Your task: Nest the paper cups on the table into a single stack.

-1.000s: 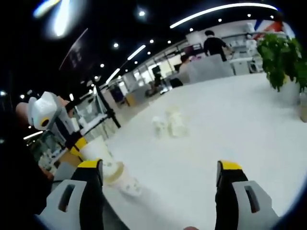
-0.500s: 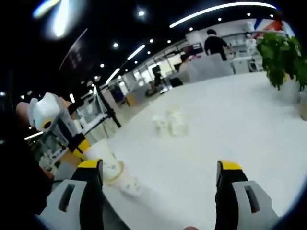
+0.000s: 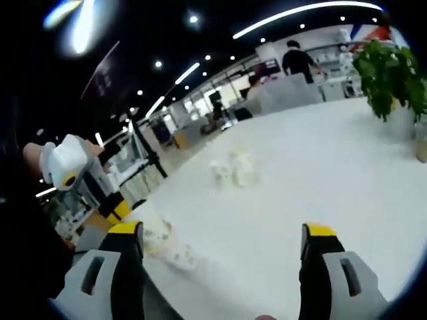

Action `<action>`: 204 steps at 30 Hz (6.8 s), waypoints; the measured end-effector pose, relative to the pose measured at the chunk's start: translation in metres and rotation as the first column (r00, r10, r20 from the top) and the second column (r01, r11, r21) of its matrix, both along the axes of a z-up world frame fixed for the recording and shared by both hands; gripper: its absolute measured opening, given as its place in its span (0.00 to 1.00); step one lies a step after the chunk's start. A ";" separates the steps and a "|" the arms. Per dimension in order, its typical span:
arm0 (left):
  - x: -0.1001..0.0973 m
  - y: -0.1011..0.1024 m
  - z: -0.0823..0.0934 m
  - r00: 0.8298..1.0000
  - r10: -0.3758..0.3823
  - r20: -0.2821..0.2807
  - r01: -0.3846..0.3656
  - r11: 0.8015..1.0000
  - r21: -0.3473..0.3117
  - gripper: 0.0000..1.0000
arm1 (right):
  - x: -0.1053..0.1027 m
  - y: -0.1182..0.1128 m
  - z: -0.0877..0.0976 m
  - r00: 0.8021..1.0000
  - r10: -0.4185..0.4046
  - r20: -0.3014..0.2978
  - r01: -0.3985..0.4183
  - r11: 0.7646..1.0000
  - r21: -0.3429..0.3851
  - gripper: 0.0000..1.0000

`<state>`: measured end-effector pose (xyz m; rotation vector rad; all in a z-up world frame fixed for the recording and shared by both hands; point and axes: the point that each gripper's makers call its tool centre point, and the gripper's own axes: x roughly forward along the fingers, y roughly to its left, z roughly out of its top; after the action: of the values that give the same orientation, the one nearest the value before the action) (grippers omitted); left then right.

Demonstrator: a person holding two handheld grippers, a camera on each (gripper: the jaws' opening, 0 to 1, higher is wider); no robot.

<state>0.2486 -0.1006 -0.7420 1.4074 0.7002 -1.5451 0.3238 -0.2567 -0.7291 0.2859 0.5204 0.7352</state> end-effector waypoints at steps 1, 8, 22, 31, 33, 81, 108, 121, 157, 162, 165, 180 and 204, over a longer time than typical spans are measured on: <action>0.000 0.000 -0.001 1.000 -0.004 0.003 0.004 1.000 0.005 0.00 | 0.000 0.000 0.000 1.000 0.001 -0.003 -0.001 1.000 0.003 0.96; 0.001 0.001 -0.008 1.000 0.008 -0.002 -0.008 1.000 0.020 0.00 | 0.002 0.003 0.002 1.000 0.005 0.000 -0.005 1.000 0.010 0.96; 0.000 -0.004 -0.017 0.999 0.023 -0.027 -0.023 1.000 0.006 0.02 | -0.003 0.000 -0.004 1.000 -0.001 -0.014 0.001 1.000 0.011 0.96; 0.000 -0.005 -0.023 0.999 0.036 -0.041 -0.036 0.999 0.005 0.05 | -0.006 0.001 -0.007 1.000 -0.005 -0.025 0.005 1.000 0.016 0.96; -0.001 -0.005 -0.024 0.998 0.046 -0.050 -0.046 0.999 0.005 0.05 | -0.006 0.002 -0.008 1.000 -0.005 -0.028 0.005 1.000 0.017 0.96; -0.008 0.001 -0.003 0.951 0.262 -0.162 -0.288 0.944 -0.163 0.13 | -0.006 0.010 -0.003 1.000 0.004 -0.027 -0.003 1.000 0.014 0.96; 0.014 0.005 0.024 0.855 0.451 -0.257 -0.516 0.791 -0.327 0.21 | -0.004 0.016 -0.001 1.000 0.008 -0.024 -0.007 1.000 0.008 0.96; 0.031 0.010 0.040 0.755 0.559 -0.343 -0.656 0.625 -0.424 0.33 | -0.005 0.016 0.002 1.000 0.008 -0.014 -0.008 1.000 -0.002 0.97; 0.103 0.062 0.059 0.492 0.695 -0.524 -0.812 0.150 -0.564 0.45 | 0.017 -0.004 0.023 0.985 0.077 0.152 -0.042 0.974 -0.222 1.00; 0.110 0.065 0.057 0.478 0.688 -0.546 -0.811 0.108 -0.575 0.51 | 0.018 -0.005 0.024 0.986 0.082 0.147 -0.048 0.974 -0.222 1.00; 0.112 0.066 0.056 0.468 0.680 -0.565 -0.812 0.079 -0.578 0.53 | 0.019 -0.007 0.023 0.987 0.083 0.138 -0.050 0.972 -0.228 1.00; 0.122 0.067 0.059 0.431 0.624 -0.651 -0.809 -0.052 -0.585 0.73 | 0.020 -0.005 0.030 0.989 0.075 0.127 -0.047 0.976 -0.214 1.00; 0.141 0.072 0.049 0.408 0.611 -0.678 -0.804 -0.110 -0.584 0.99 | 0.017 -0.004 0.029 0.991 0.061 0.116 -0.034 0.973 -0.227 1.00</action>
<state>0.3895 -0.0284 -0.6927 -0.1401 0.4359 -0.7669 0.3403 -0.2605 -0.6997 0.0165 0.4904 0.7279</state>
